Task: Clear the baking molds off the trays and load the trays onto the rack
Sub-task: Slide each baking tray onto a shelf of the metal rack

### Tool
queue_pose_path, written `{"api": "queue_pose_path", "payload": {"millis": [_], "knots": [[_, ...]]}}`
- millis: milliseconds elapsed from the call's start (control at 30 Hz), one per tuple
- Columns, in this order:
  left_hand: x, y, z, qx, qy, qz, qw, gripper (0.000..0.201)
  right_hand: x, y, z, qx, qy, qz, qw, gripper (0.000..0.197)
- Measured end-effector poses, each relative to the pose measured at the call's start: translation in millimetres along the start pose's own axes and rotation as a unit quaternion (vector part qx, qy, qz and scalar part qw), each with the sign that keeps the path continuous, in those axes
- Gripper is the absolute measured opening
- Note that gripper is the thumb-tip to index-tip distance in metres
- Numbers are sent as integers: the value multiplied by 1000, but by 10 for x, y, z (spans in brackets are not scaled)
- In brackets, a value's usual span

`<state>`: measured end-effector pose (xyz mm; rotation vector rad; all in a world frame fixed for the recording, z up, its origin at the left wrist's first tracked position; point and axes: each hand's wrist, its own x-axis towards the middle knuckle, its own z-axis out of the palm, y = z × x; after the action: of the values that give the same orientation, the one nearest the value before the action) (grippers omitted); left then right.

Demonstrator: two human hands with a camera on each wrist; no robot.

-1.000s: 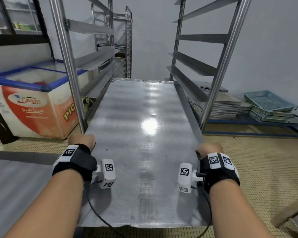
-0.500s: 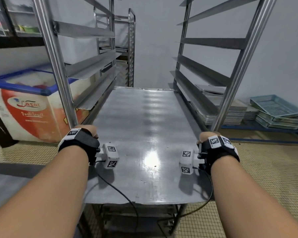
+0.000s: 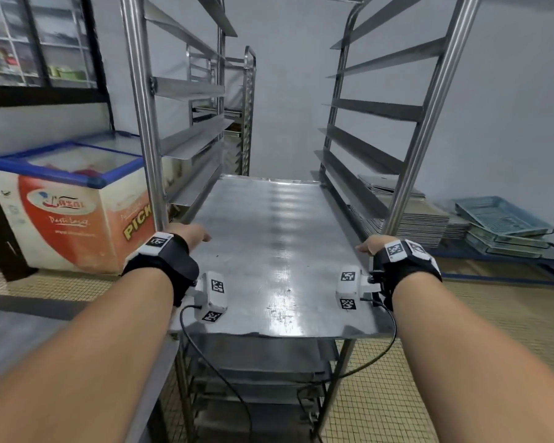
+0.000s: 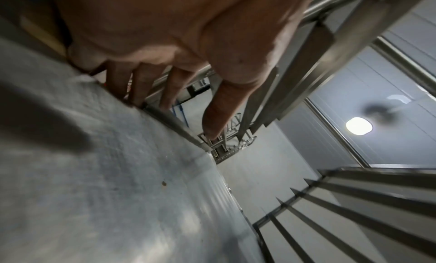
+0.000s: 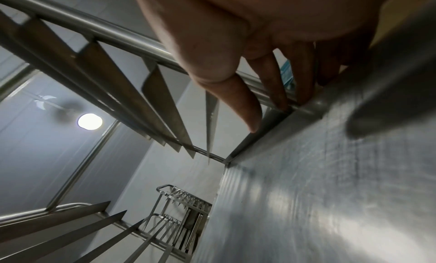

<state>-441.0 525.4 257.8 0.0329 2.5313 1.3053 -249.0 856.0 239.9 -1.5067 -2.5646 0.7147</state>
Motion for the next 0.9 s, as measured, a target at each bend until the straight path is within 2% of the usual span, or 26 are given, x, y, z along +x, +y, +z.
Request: {"api": "queue_pose_path", "payload": {"millis": [33, 100, 133, 200, 267, 333, 400, 433, 500, 533, 600, 633, 800, 900], "knots": [[-28, -39, 3, -11, -14, 18, 1000, 70, -156, -27, -23, 34, -12, 15, 999, 30], [-240, -102, -21, -20, -49, 44, 998, 60, -515, -30, -9, 169, -21, 61, 983, 35], [-361, -131, -43, -19, -68, 53, 996, 54, -645, -18, 17, 220, -29, 78, 972, 44], [-604, -183, -78, 35, -99, 86, 991, 41, -918, -24, 33, 239, -26, 73, 968, 63], [-844, -248, -108, 141, -124, 150, 971, 53, -1286, -62, 33, 175, -34, 23, 984, 67], [-1036, -344, -102, 245, -177, 216, 929, 84, -1629, -97, 39, 98, -70, -63, 991, 71], [-1120, -497, -53, 320, -226, 257, 884, 109, -1862, -90, 105, 29, -142, -143, 979, 85], [-1126, -572, -17, 355, -229, 273, 864, 117, -1928, -74, 164, -19, -168, -170, 971, 95], [-1130, -702, 62, 418, -207, 307, 829, 120, -1936, -10, 345, -143, -147, -218, 954, 106], [-1139, -749, 104, 442, -187, 317, 818, 112, -1904, 25, 436, -176, -110, -234, 950, 103], [-1090, -819, 183, 461, -139, 326, 813, 93, -1871, 76, 581, -192, -38, -264, 944, 87], [-1053, -843, 214, 466, -123, 327, 813, 90, -1856, 93, 632, -193, -19, -278, 941, 82], [-828, -835, 253, 472, -94, 359, 800, 87, -1766, 105, 812, -215, 66, -322, 920, 61], [-682, -777, 308, 473, -82, 367, 797, 88, -1623, 61, 872, -216, 92, -320, 918, 52]]}}
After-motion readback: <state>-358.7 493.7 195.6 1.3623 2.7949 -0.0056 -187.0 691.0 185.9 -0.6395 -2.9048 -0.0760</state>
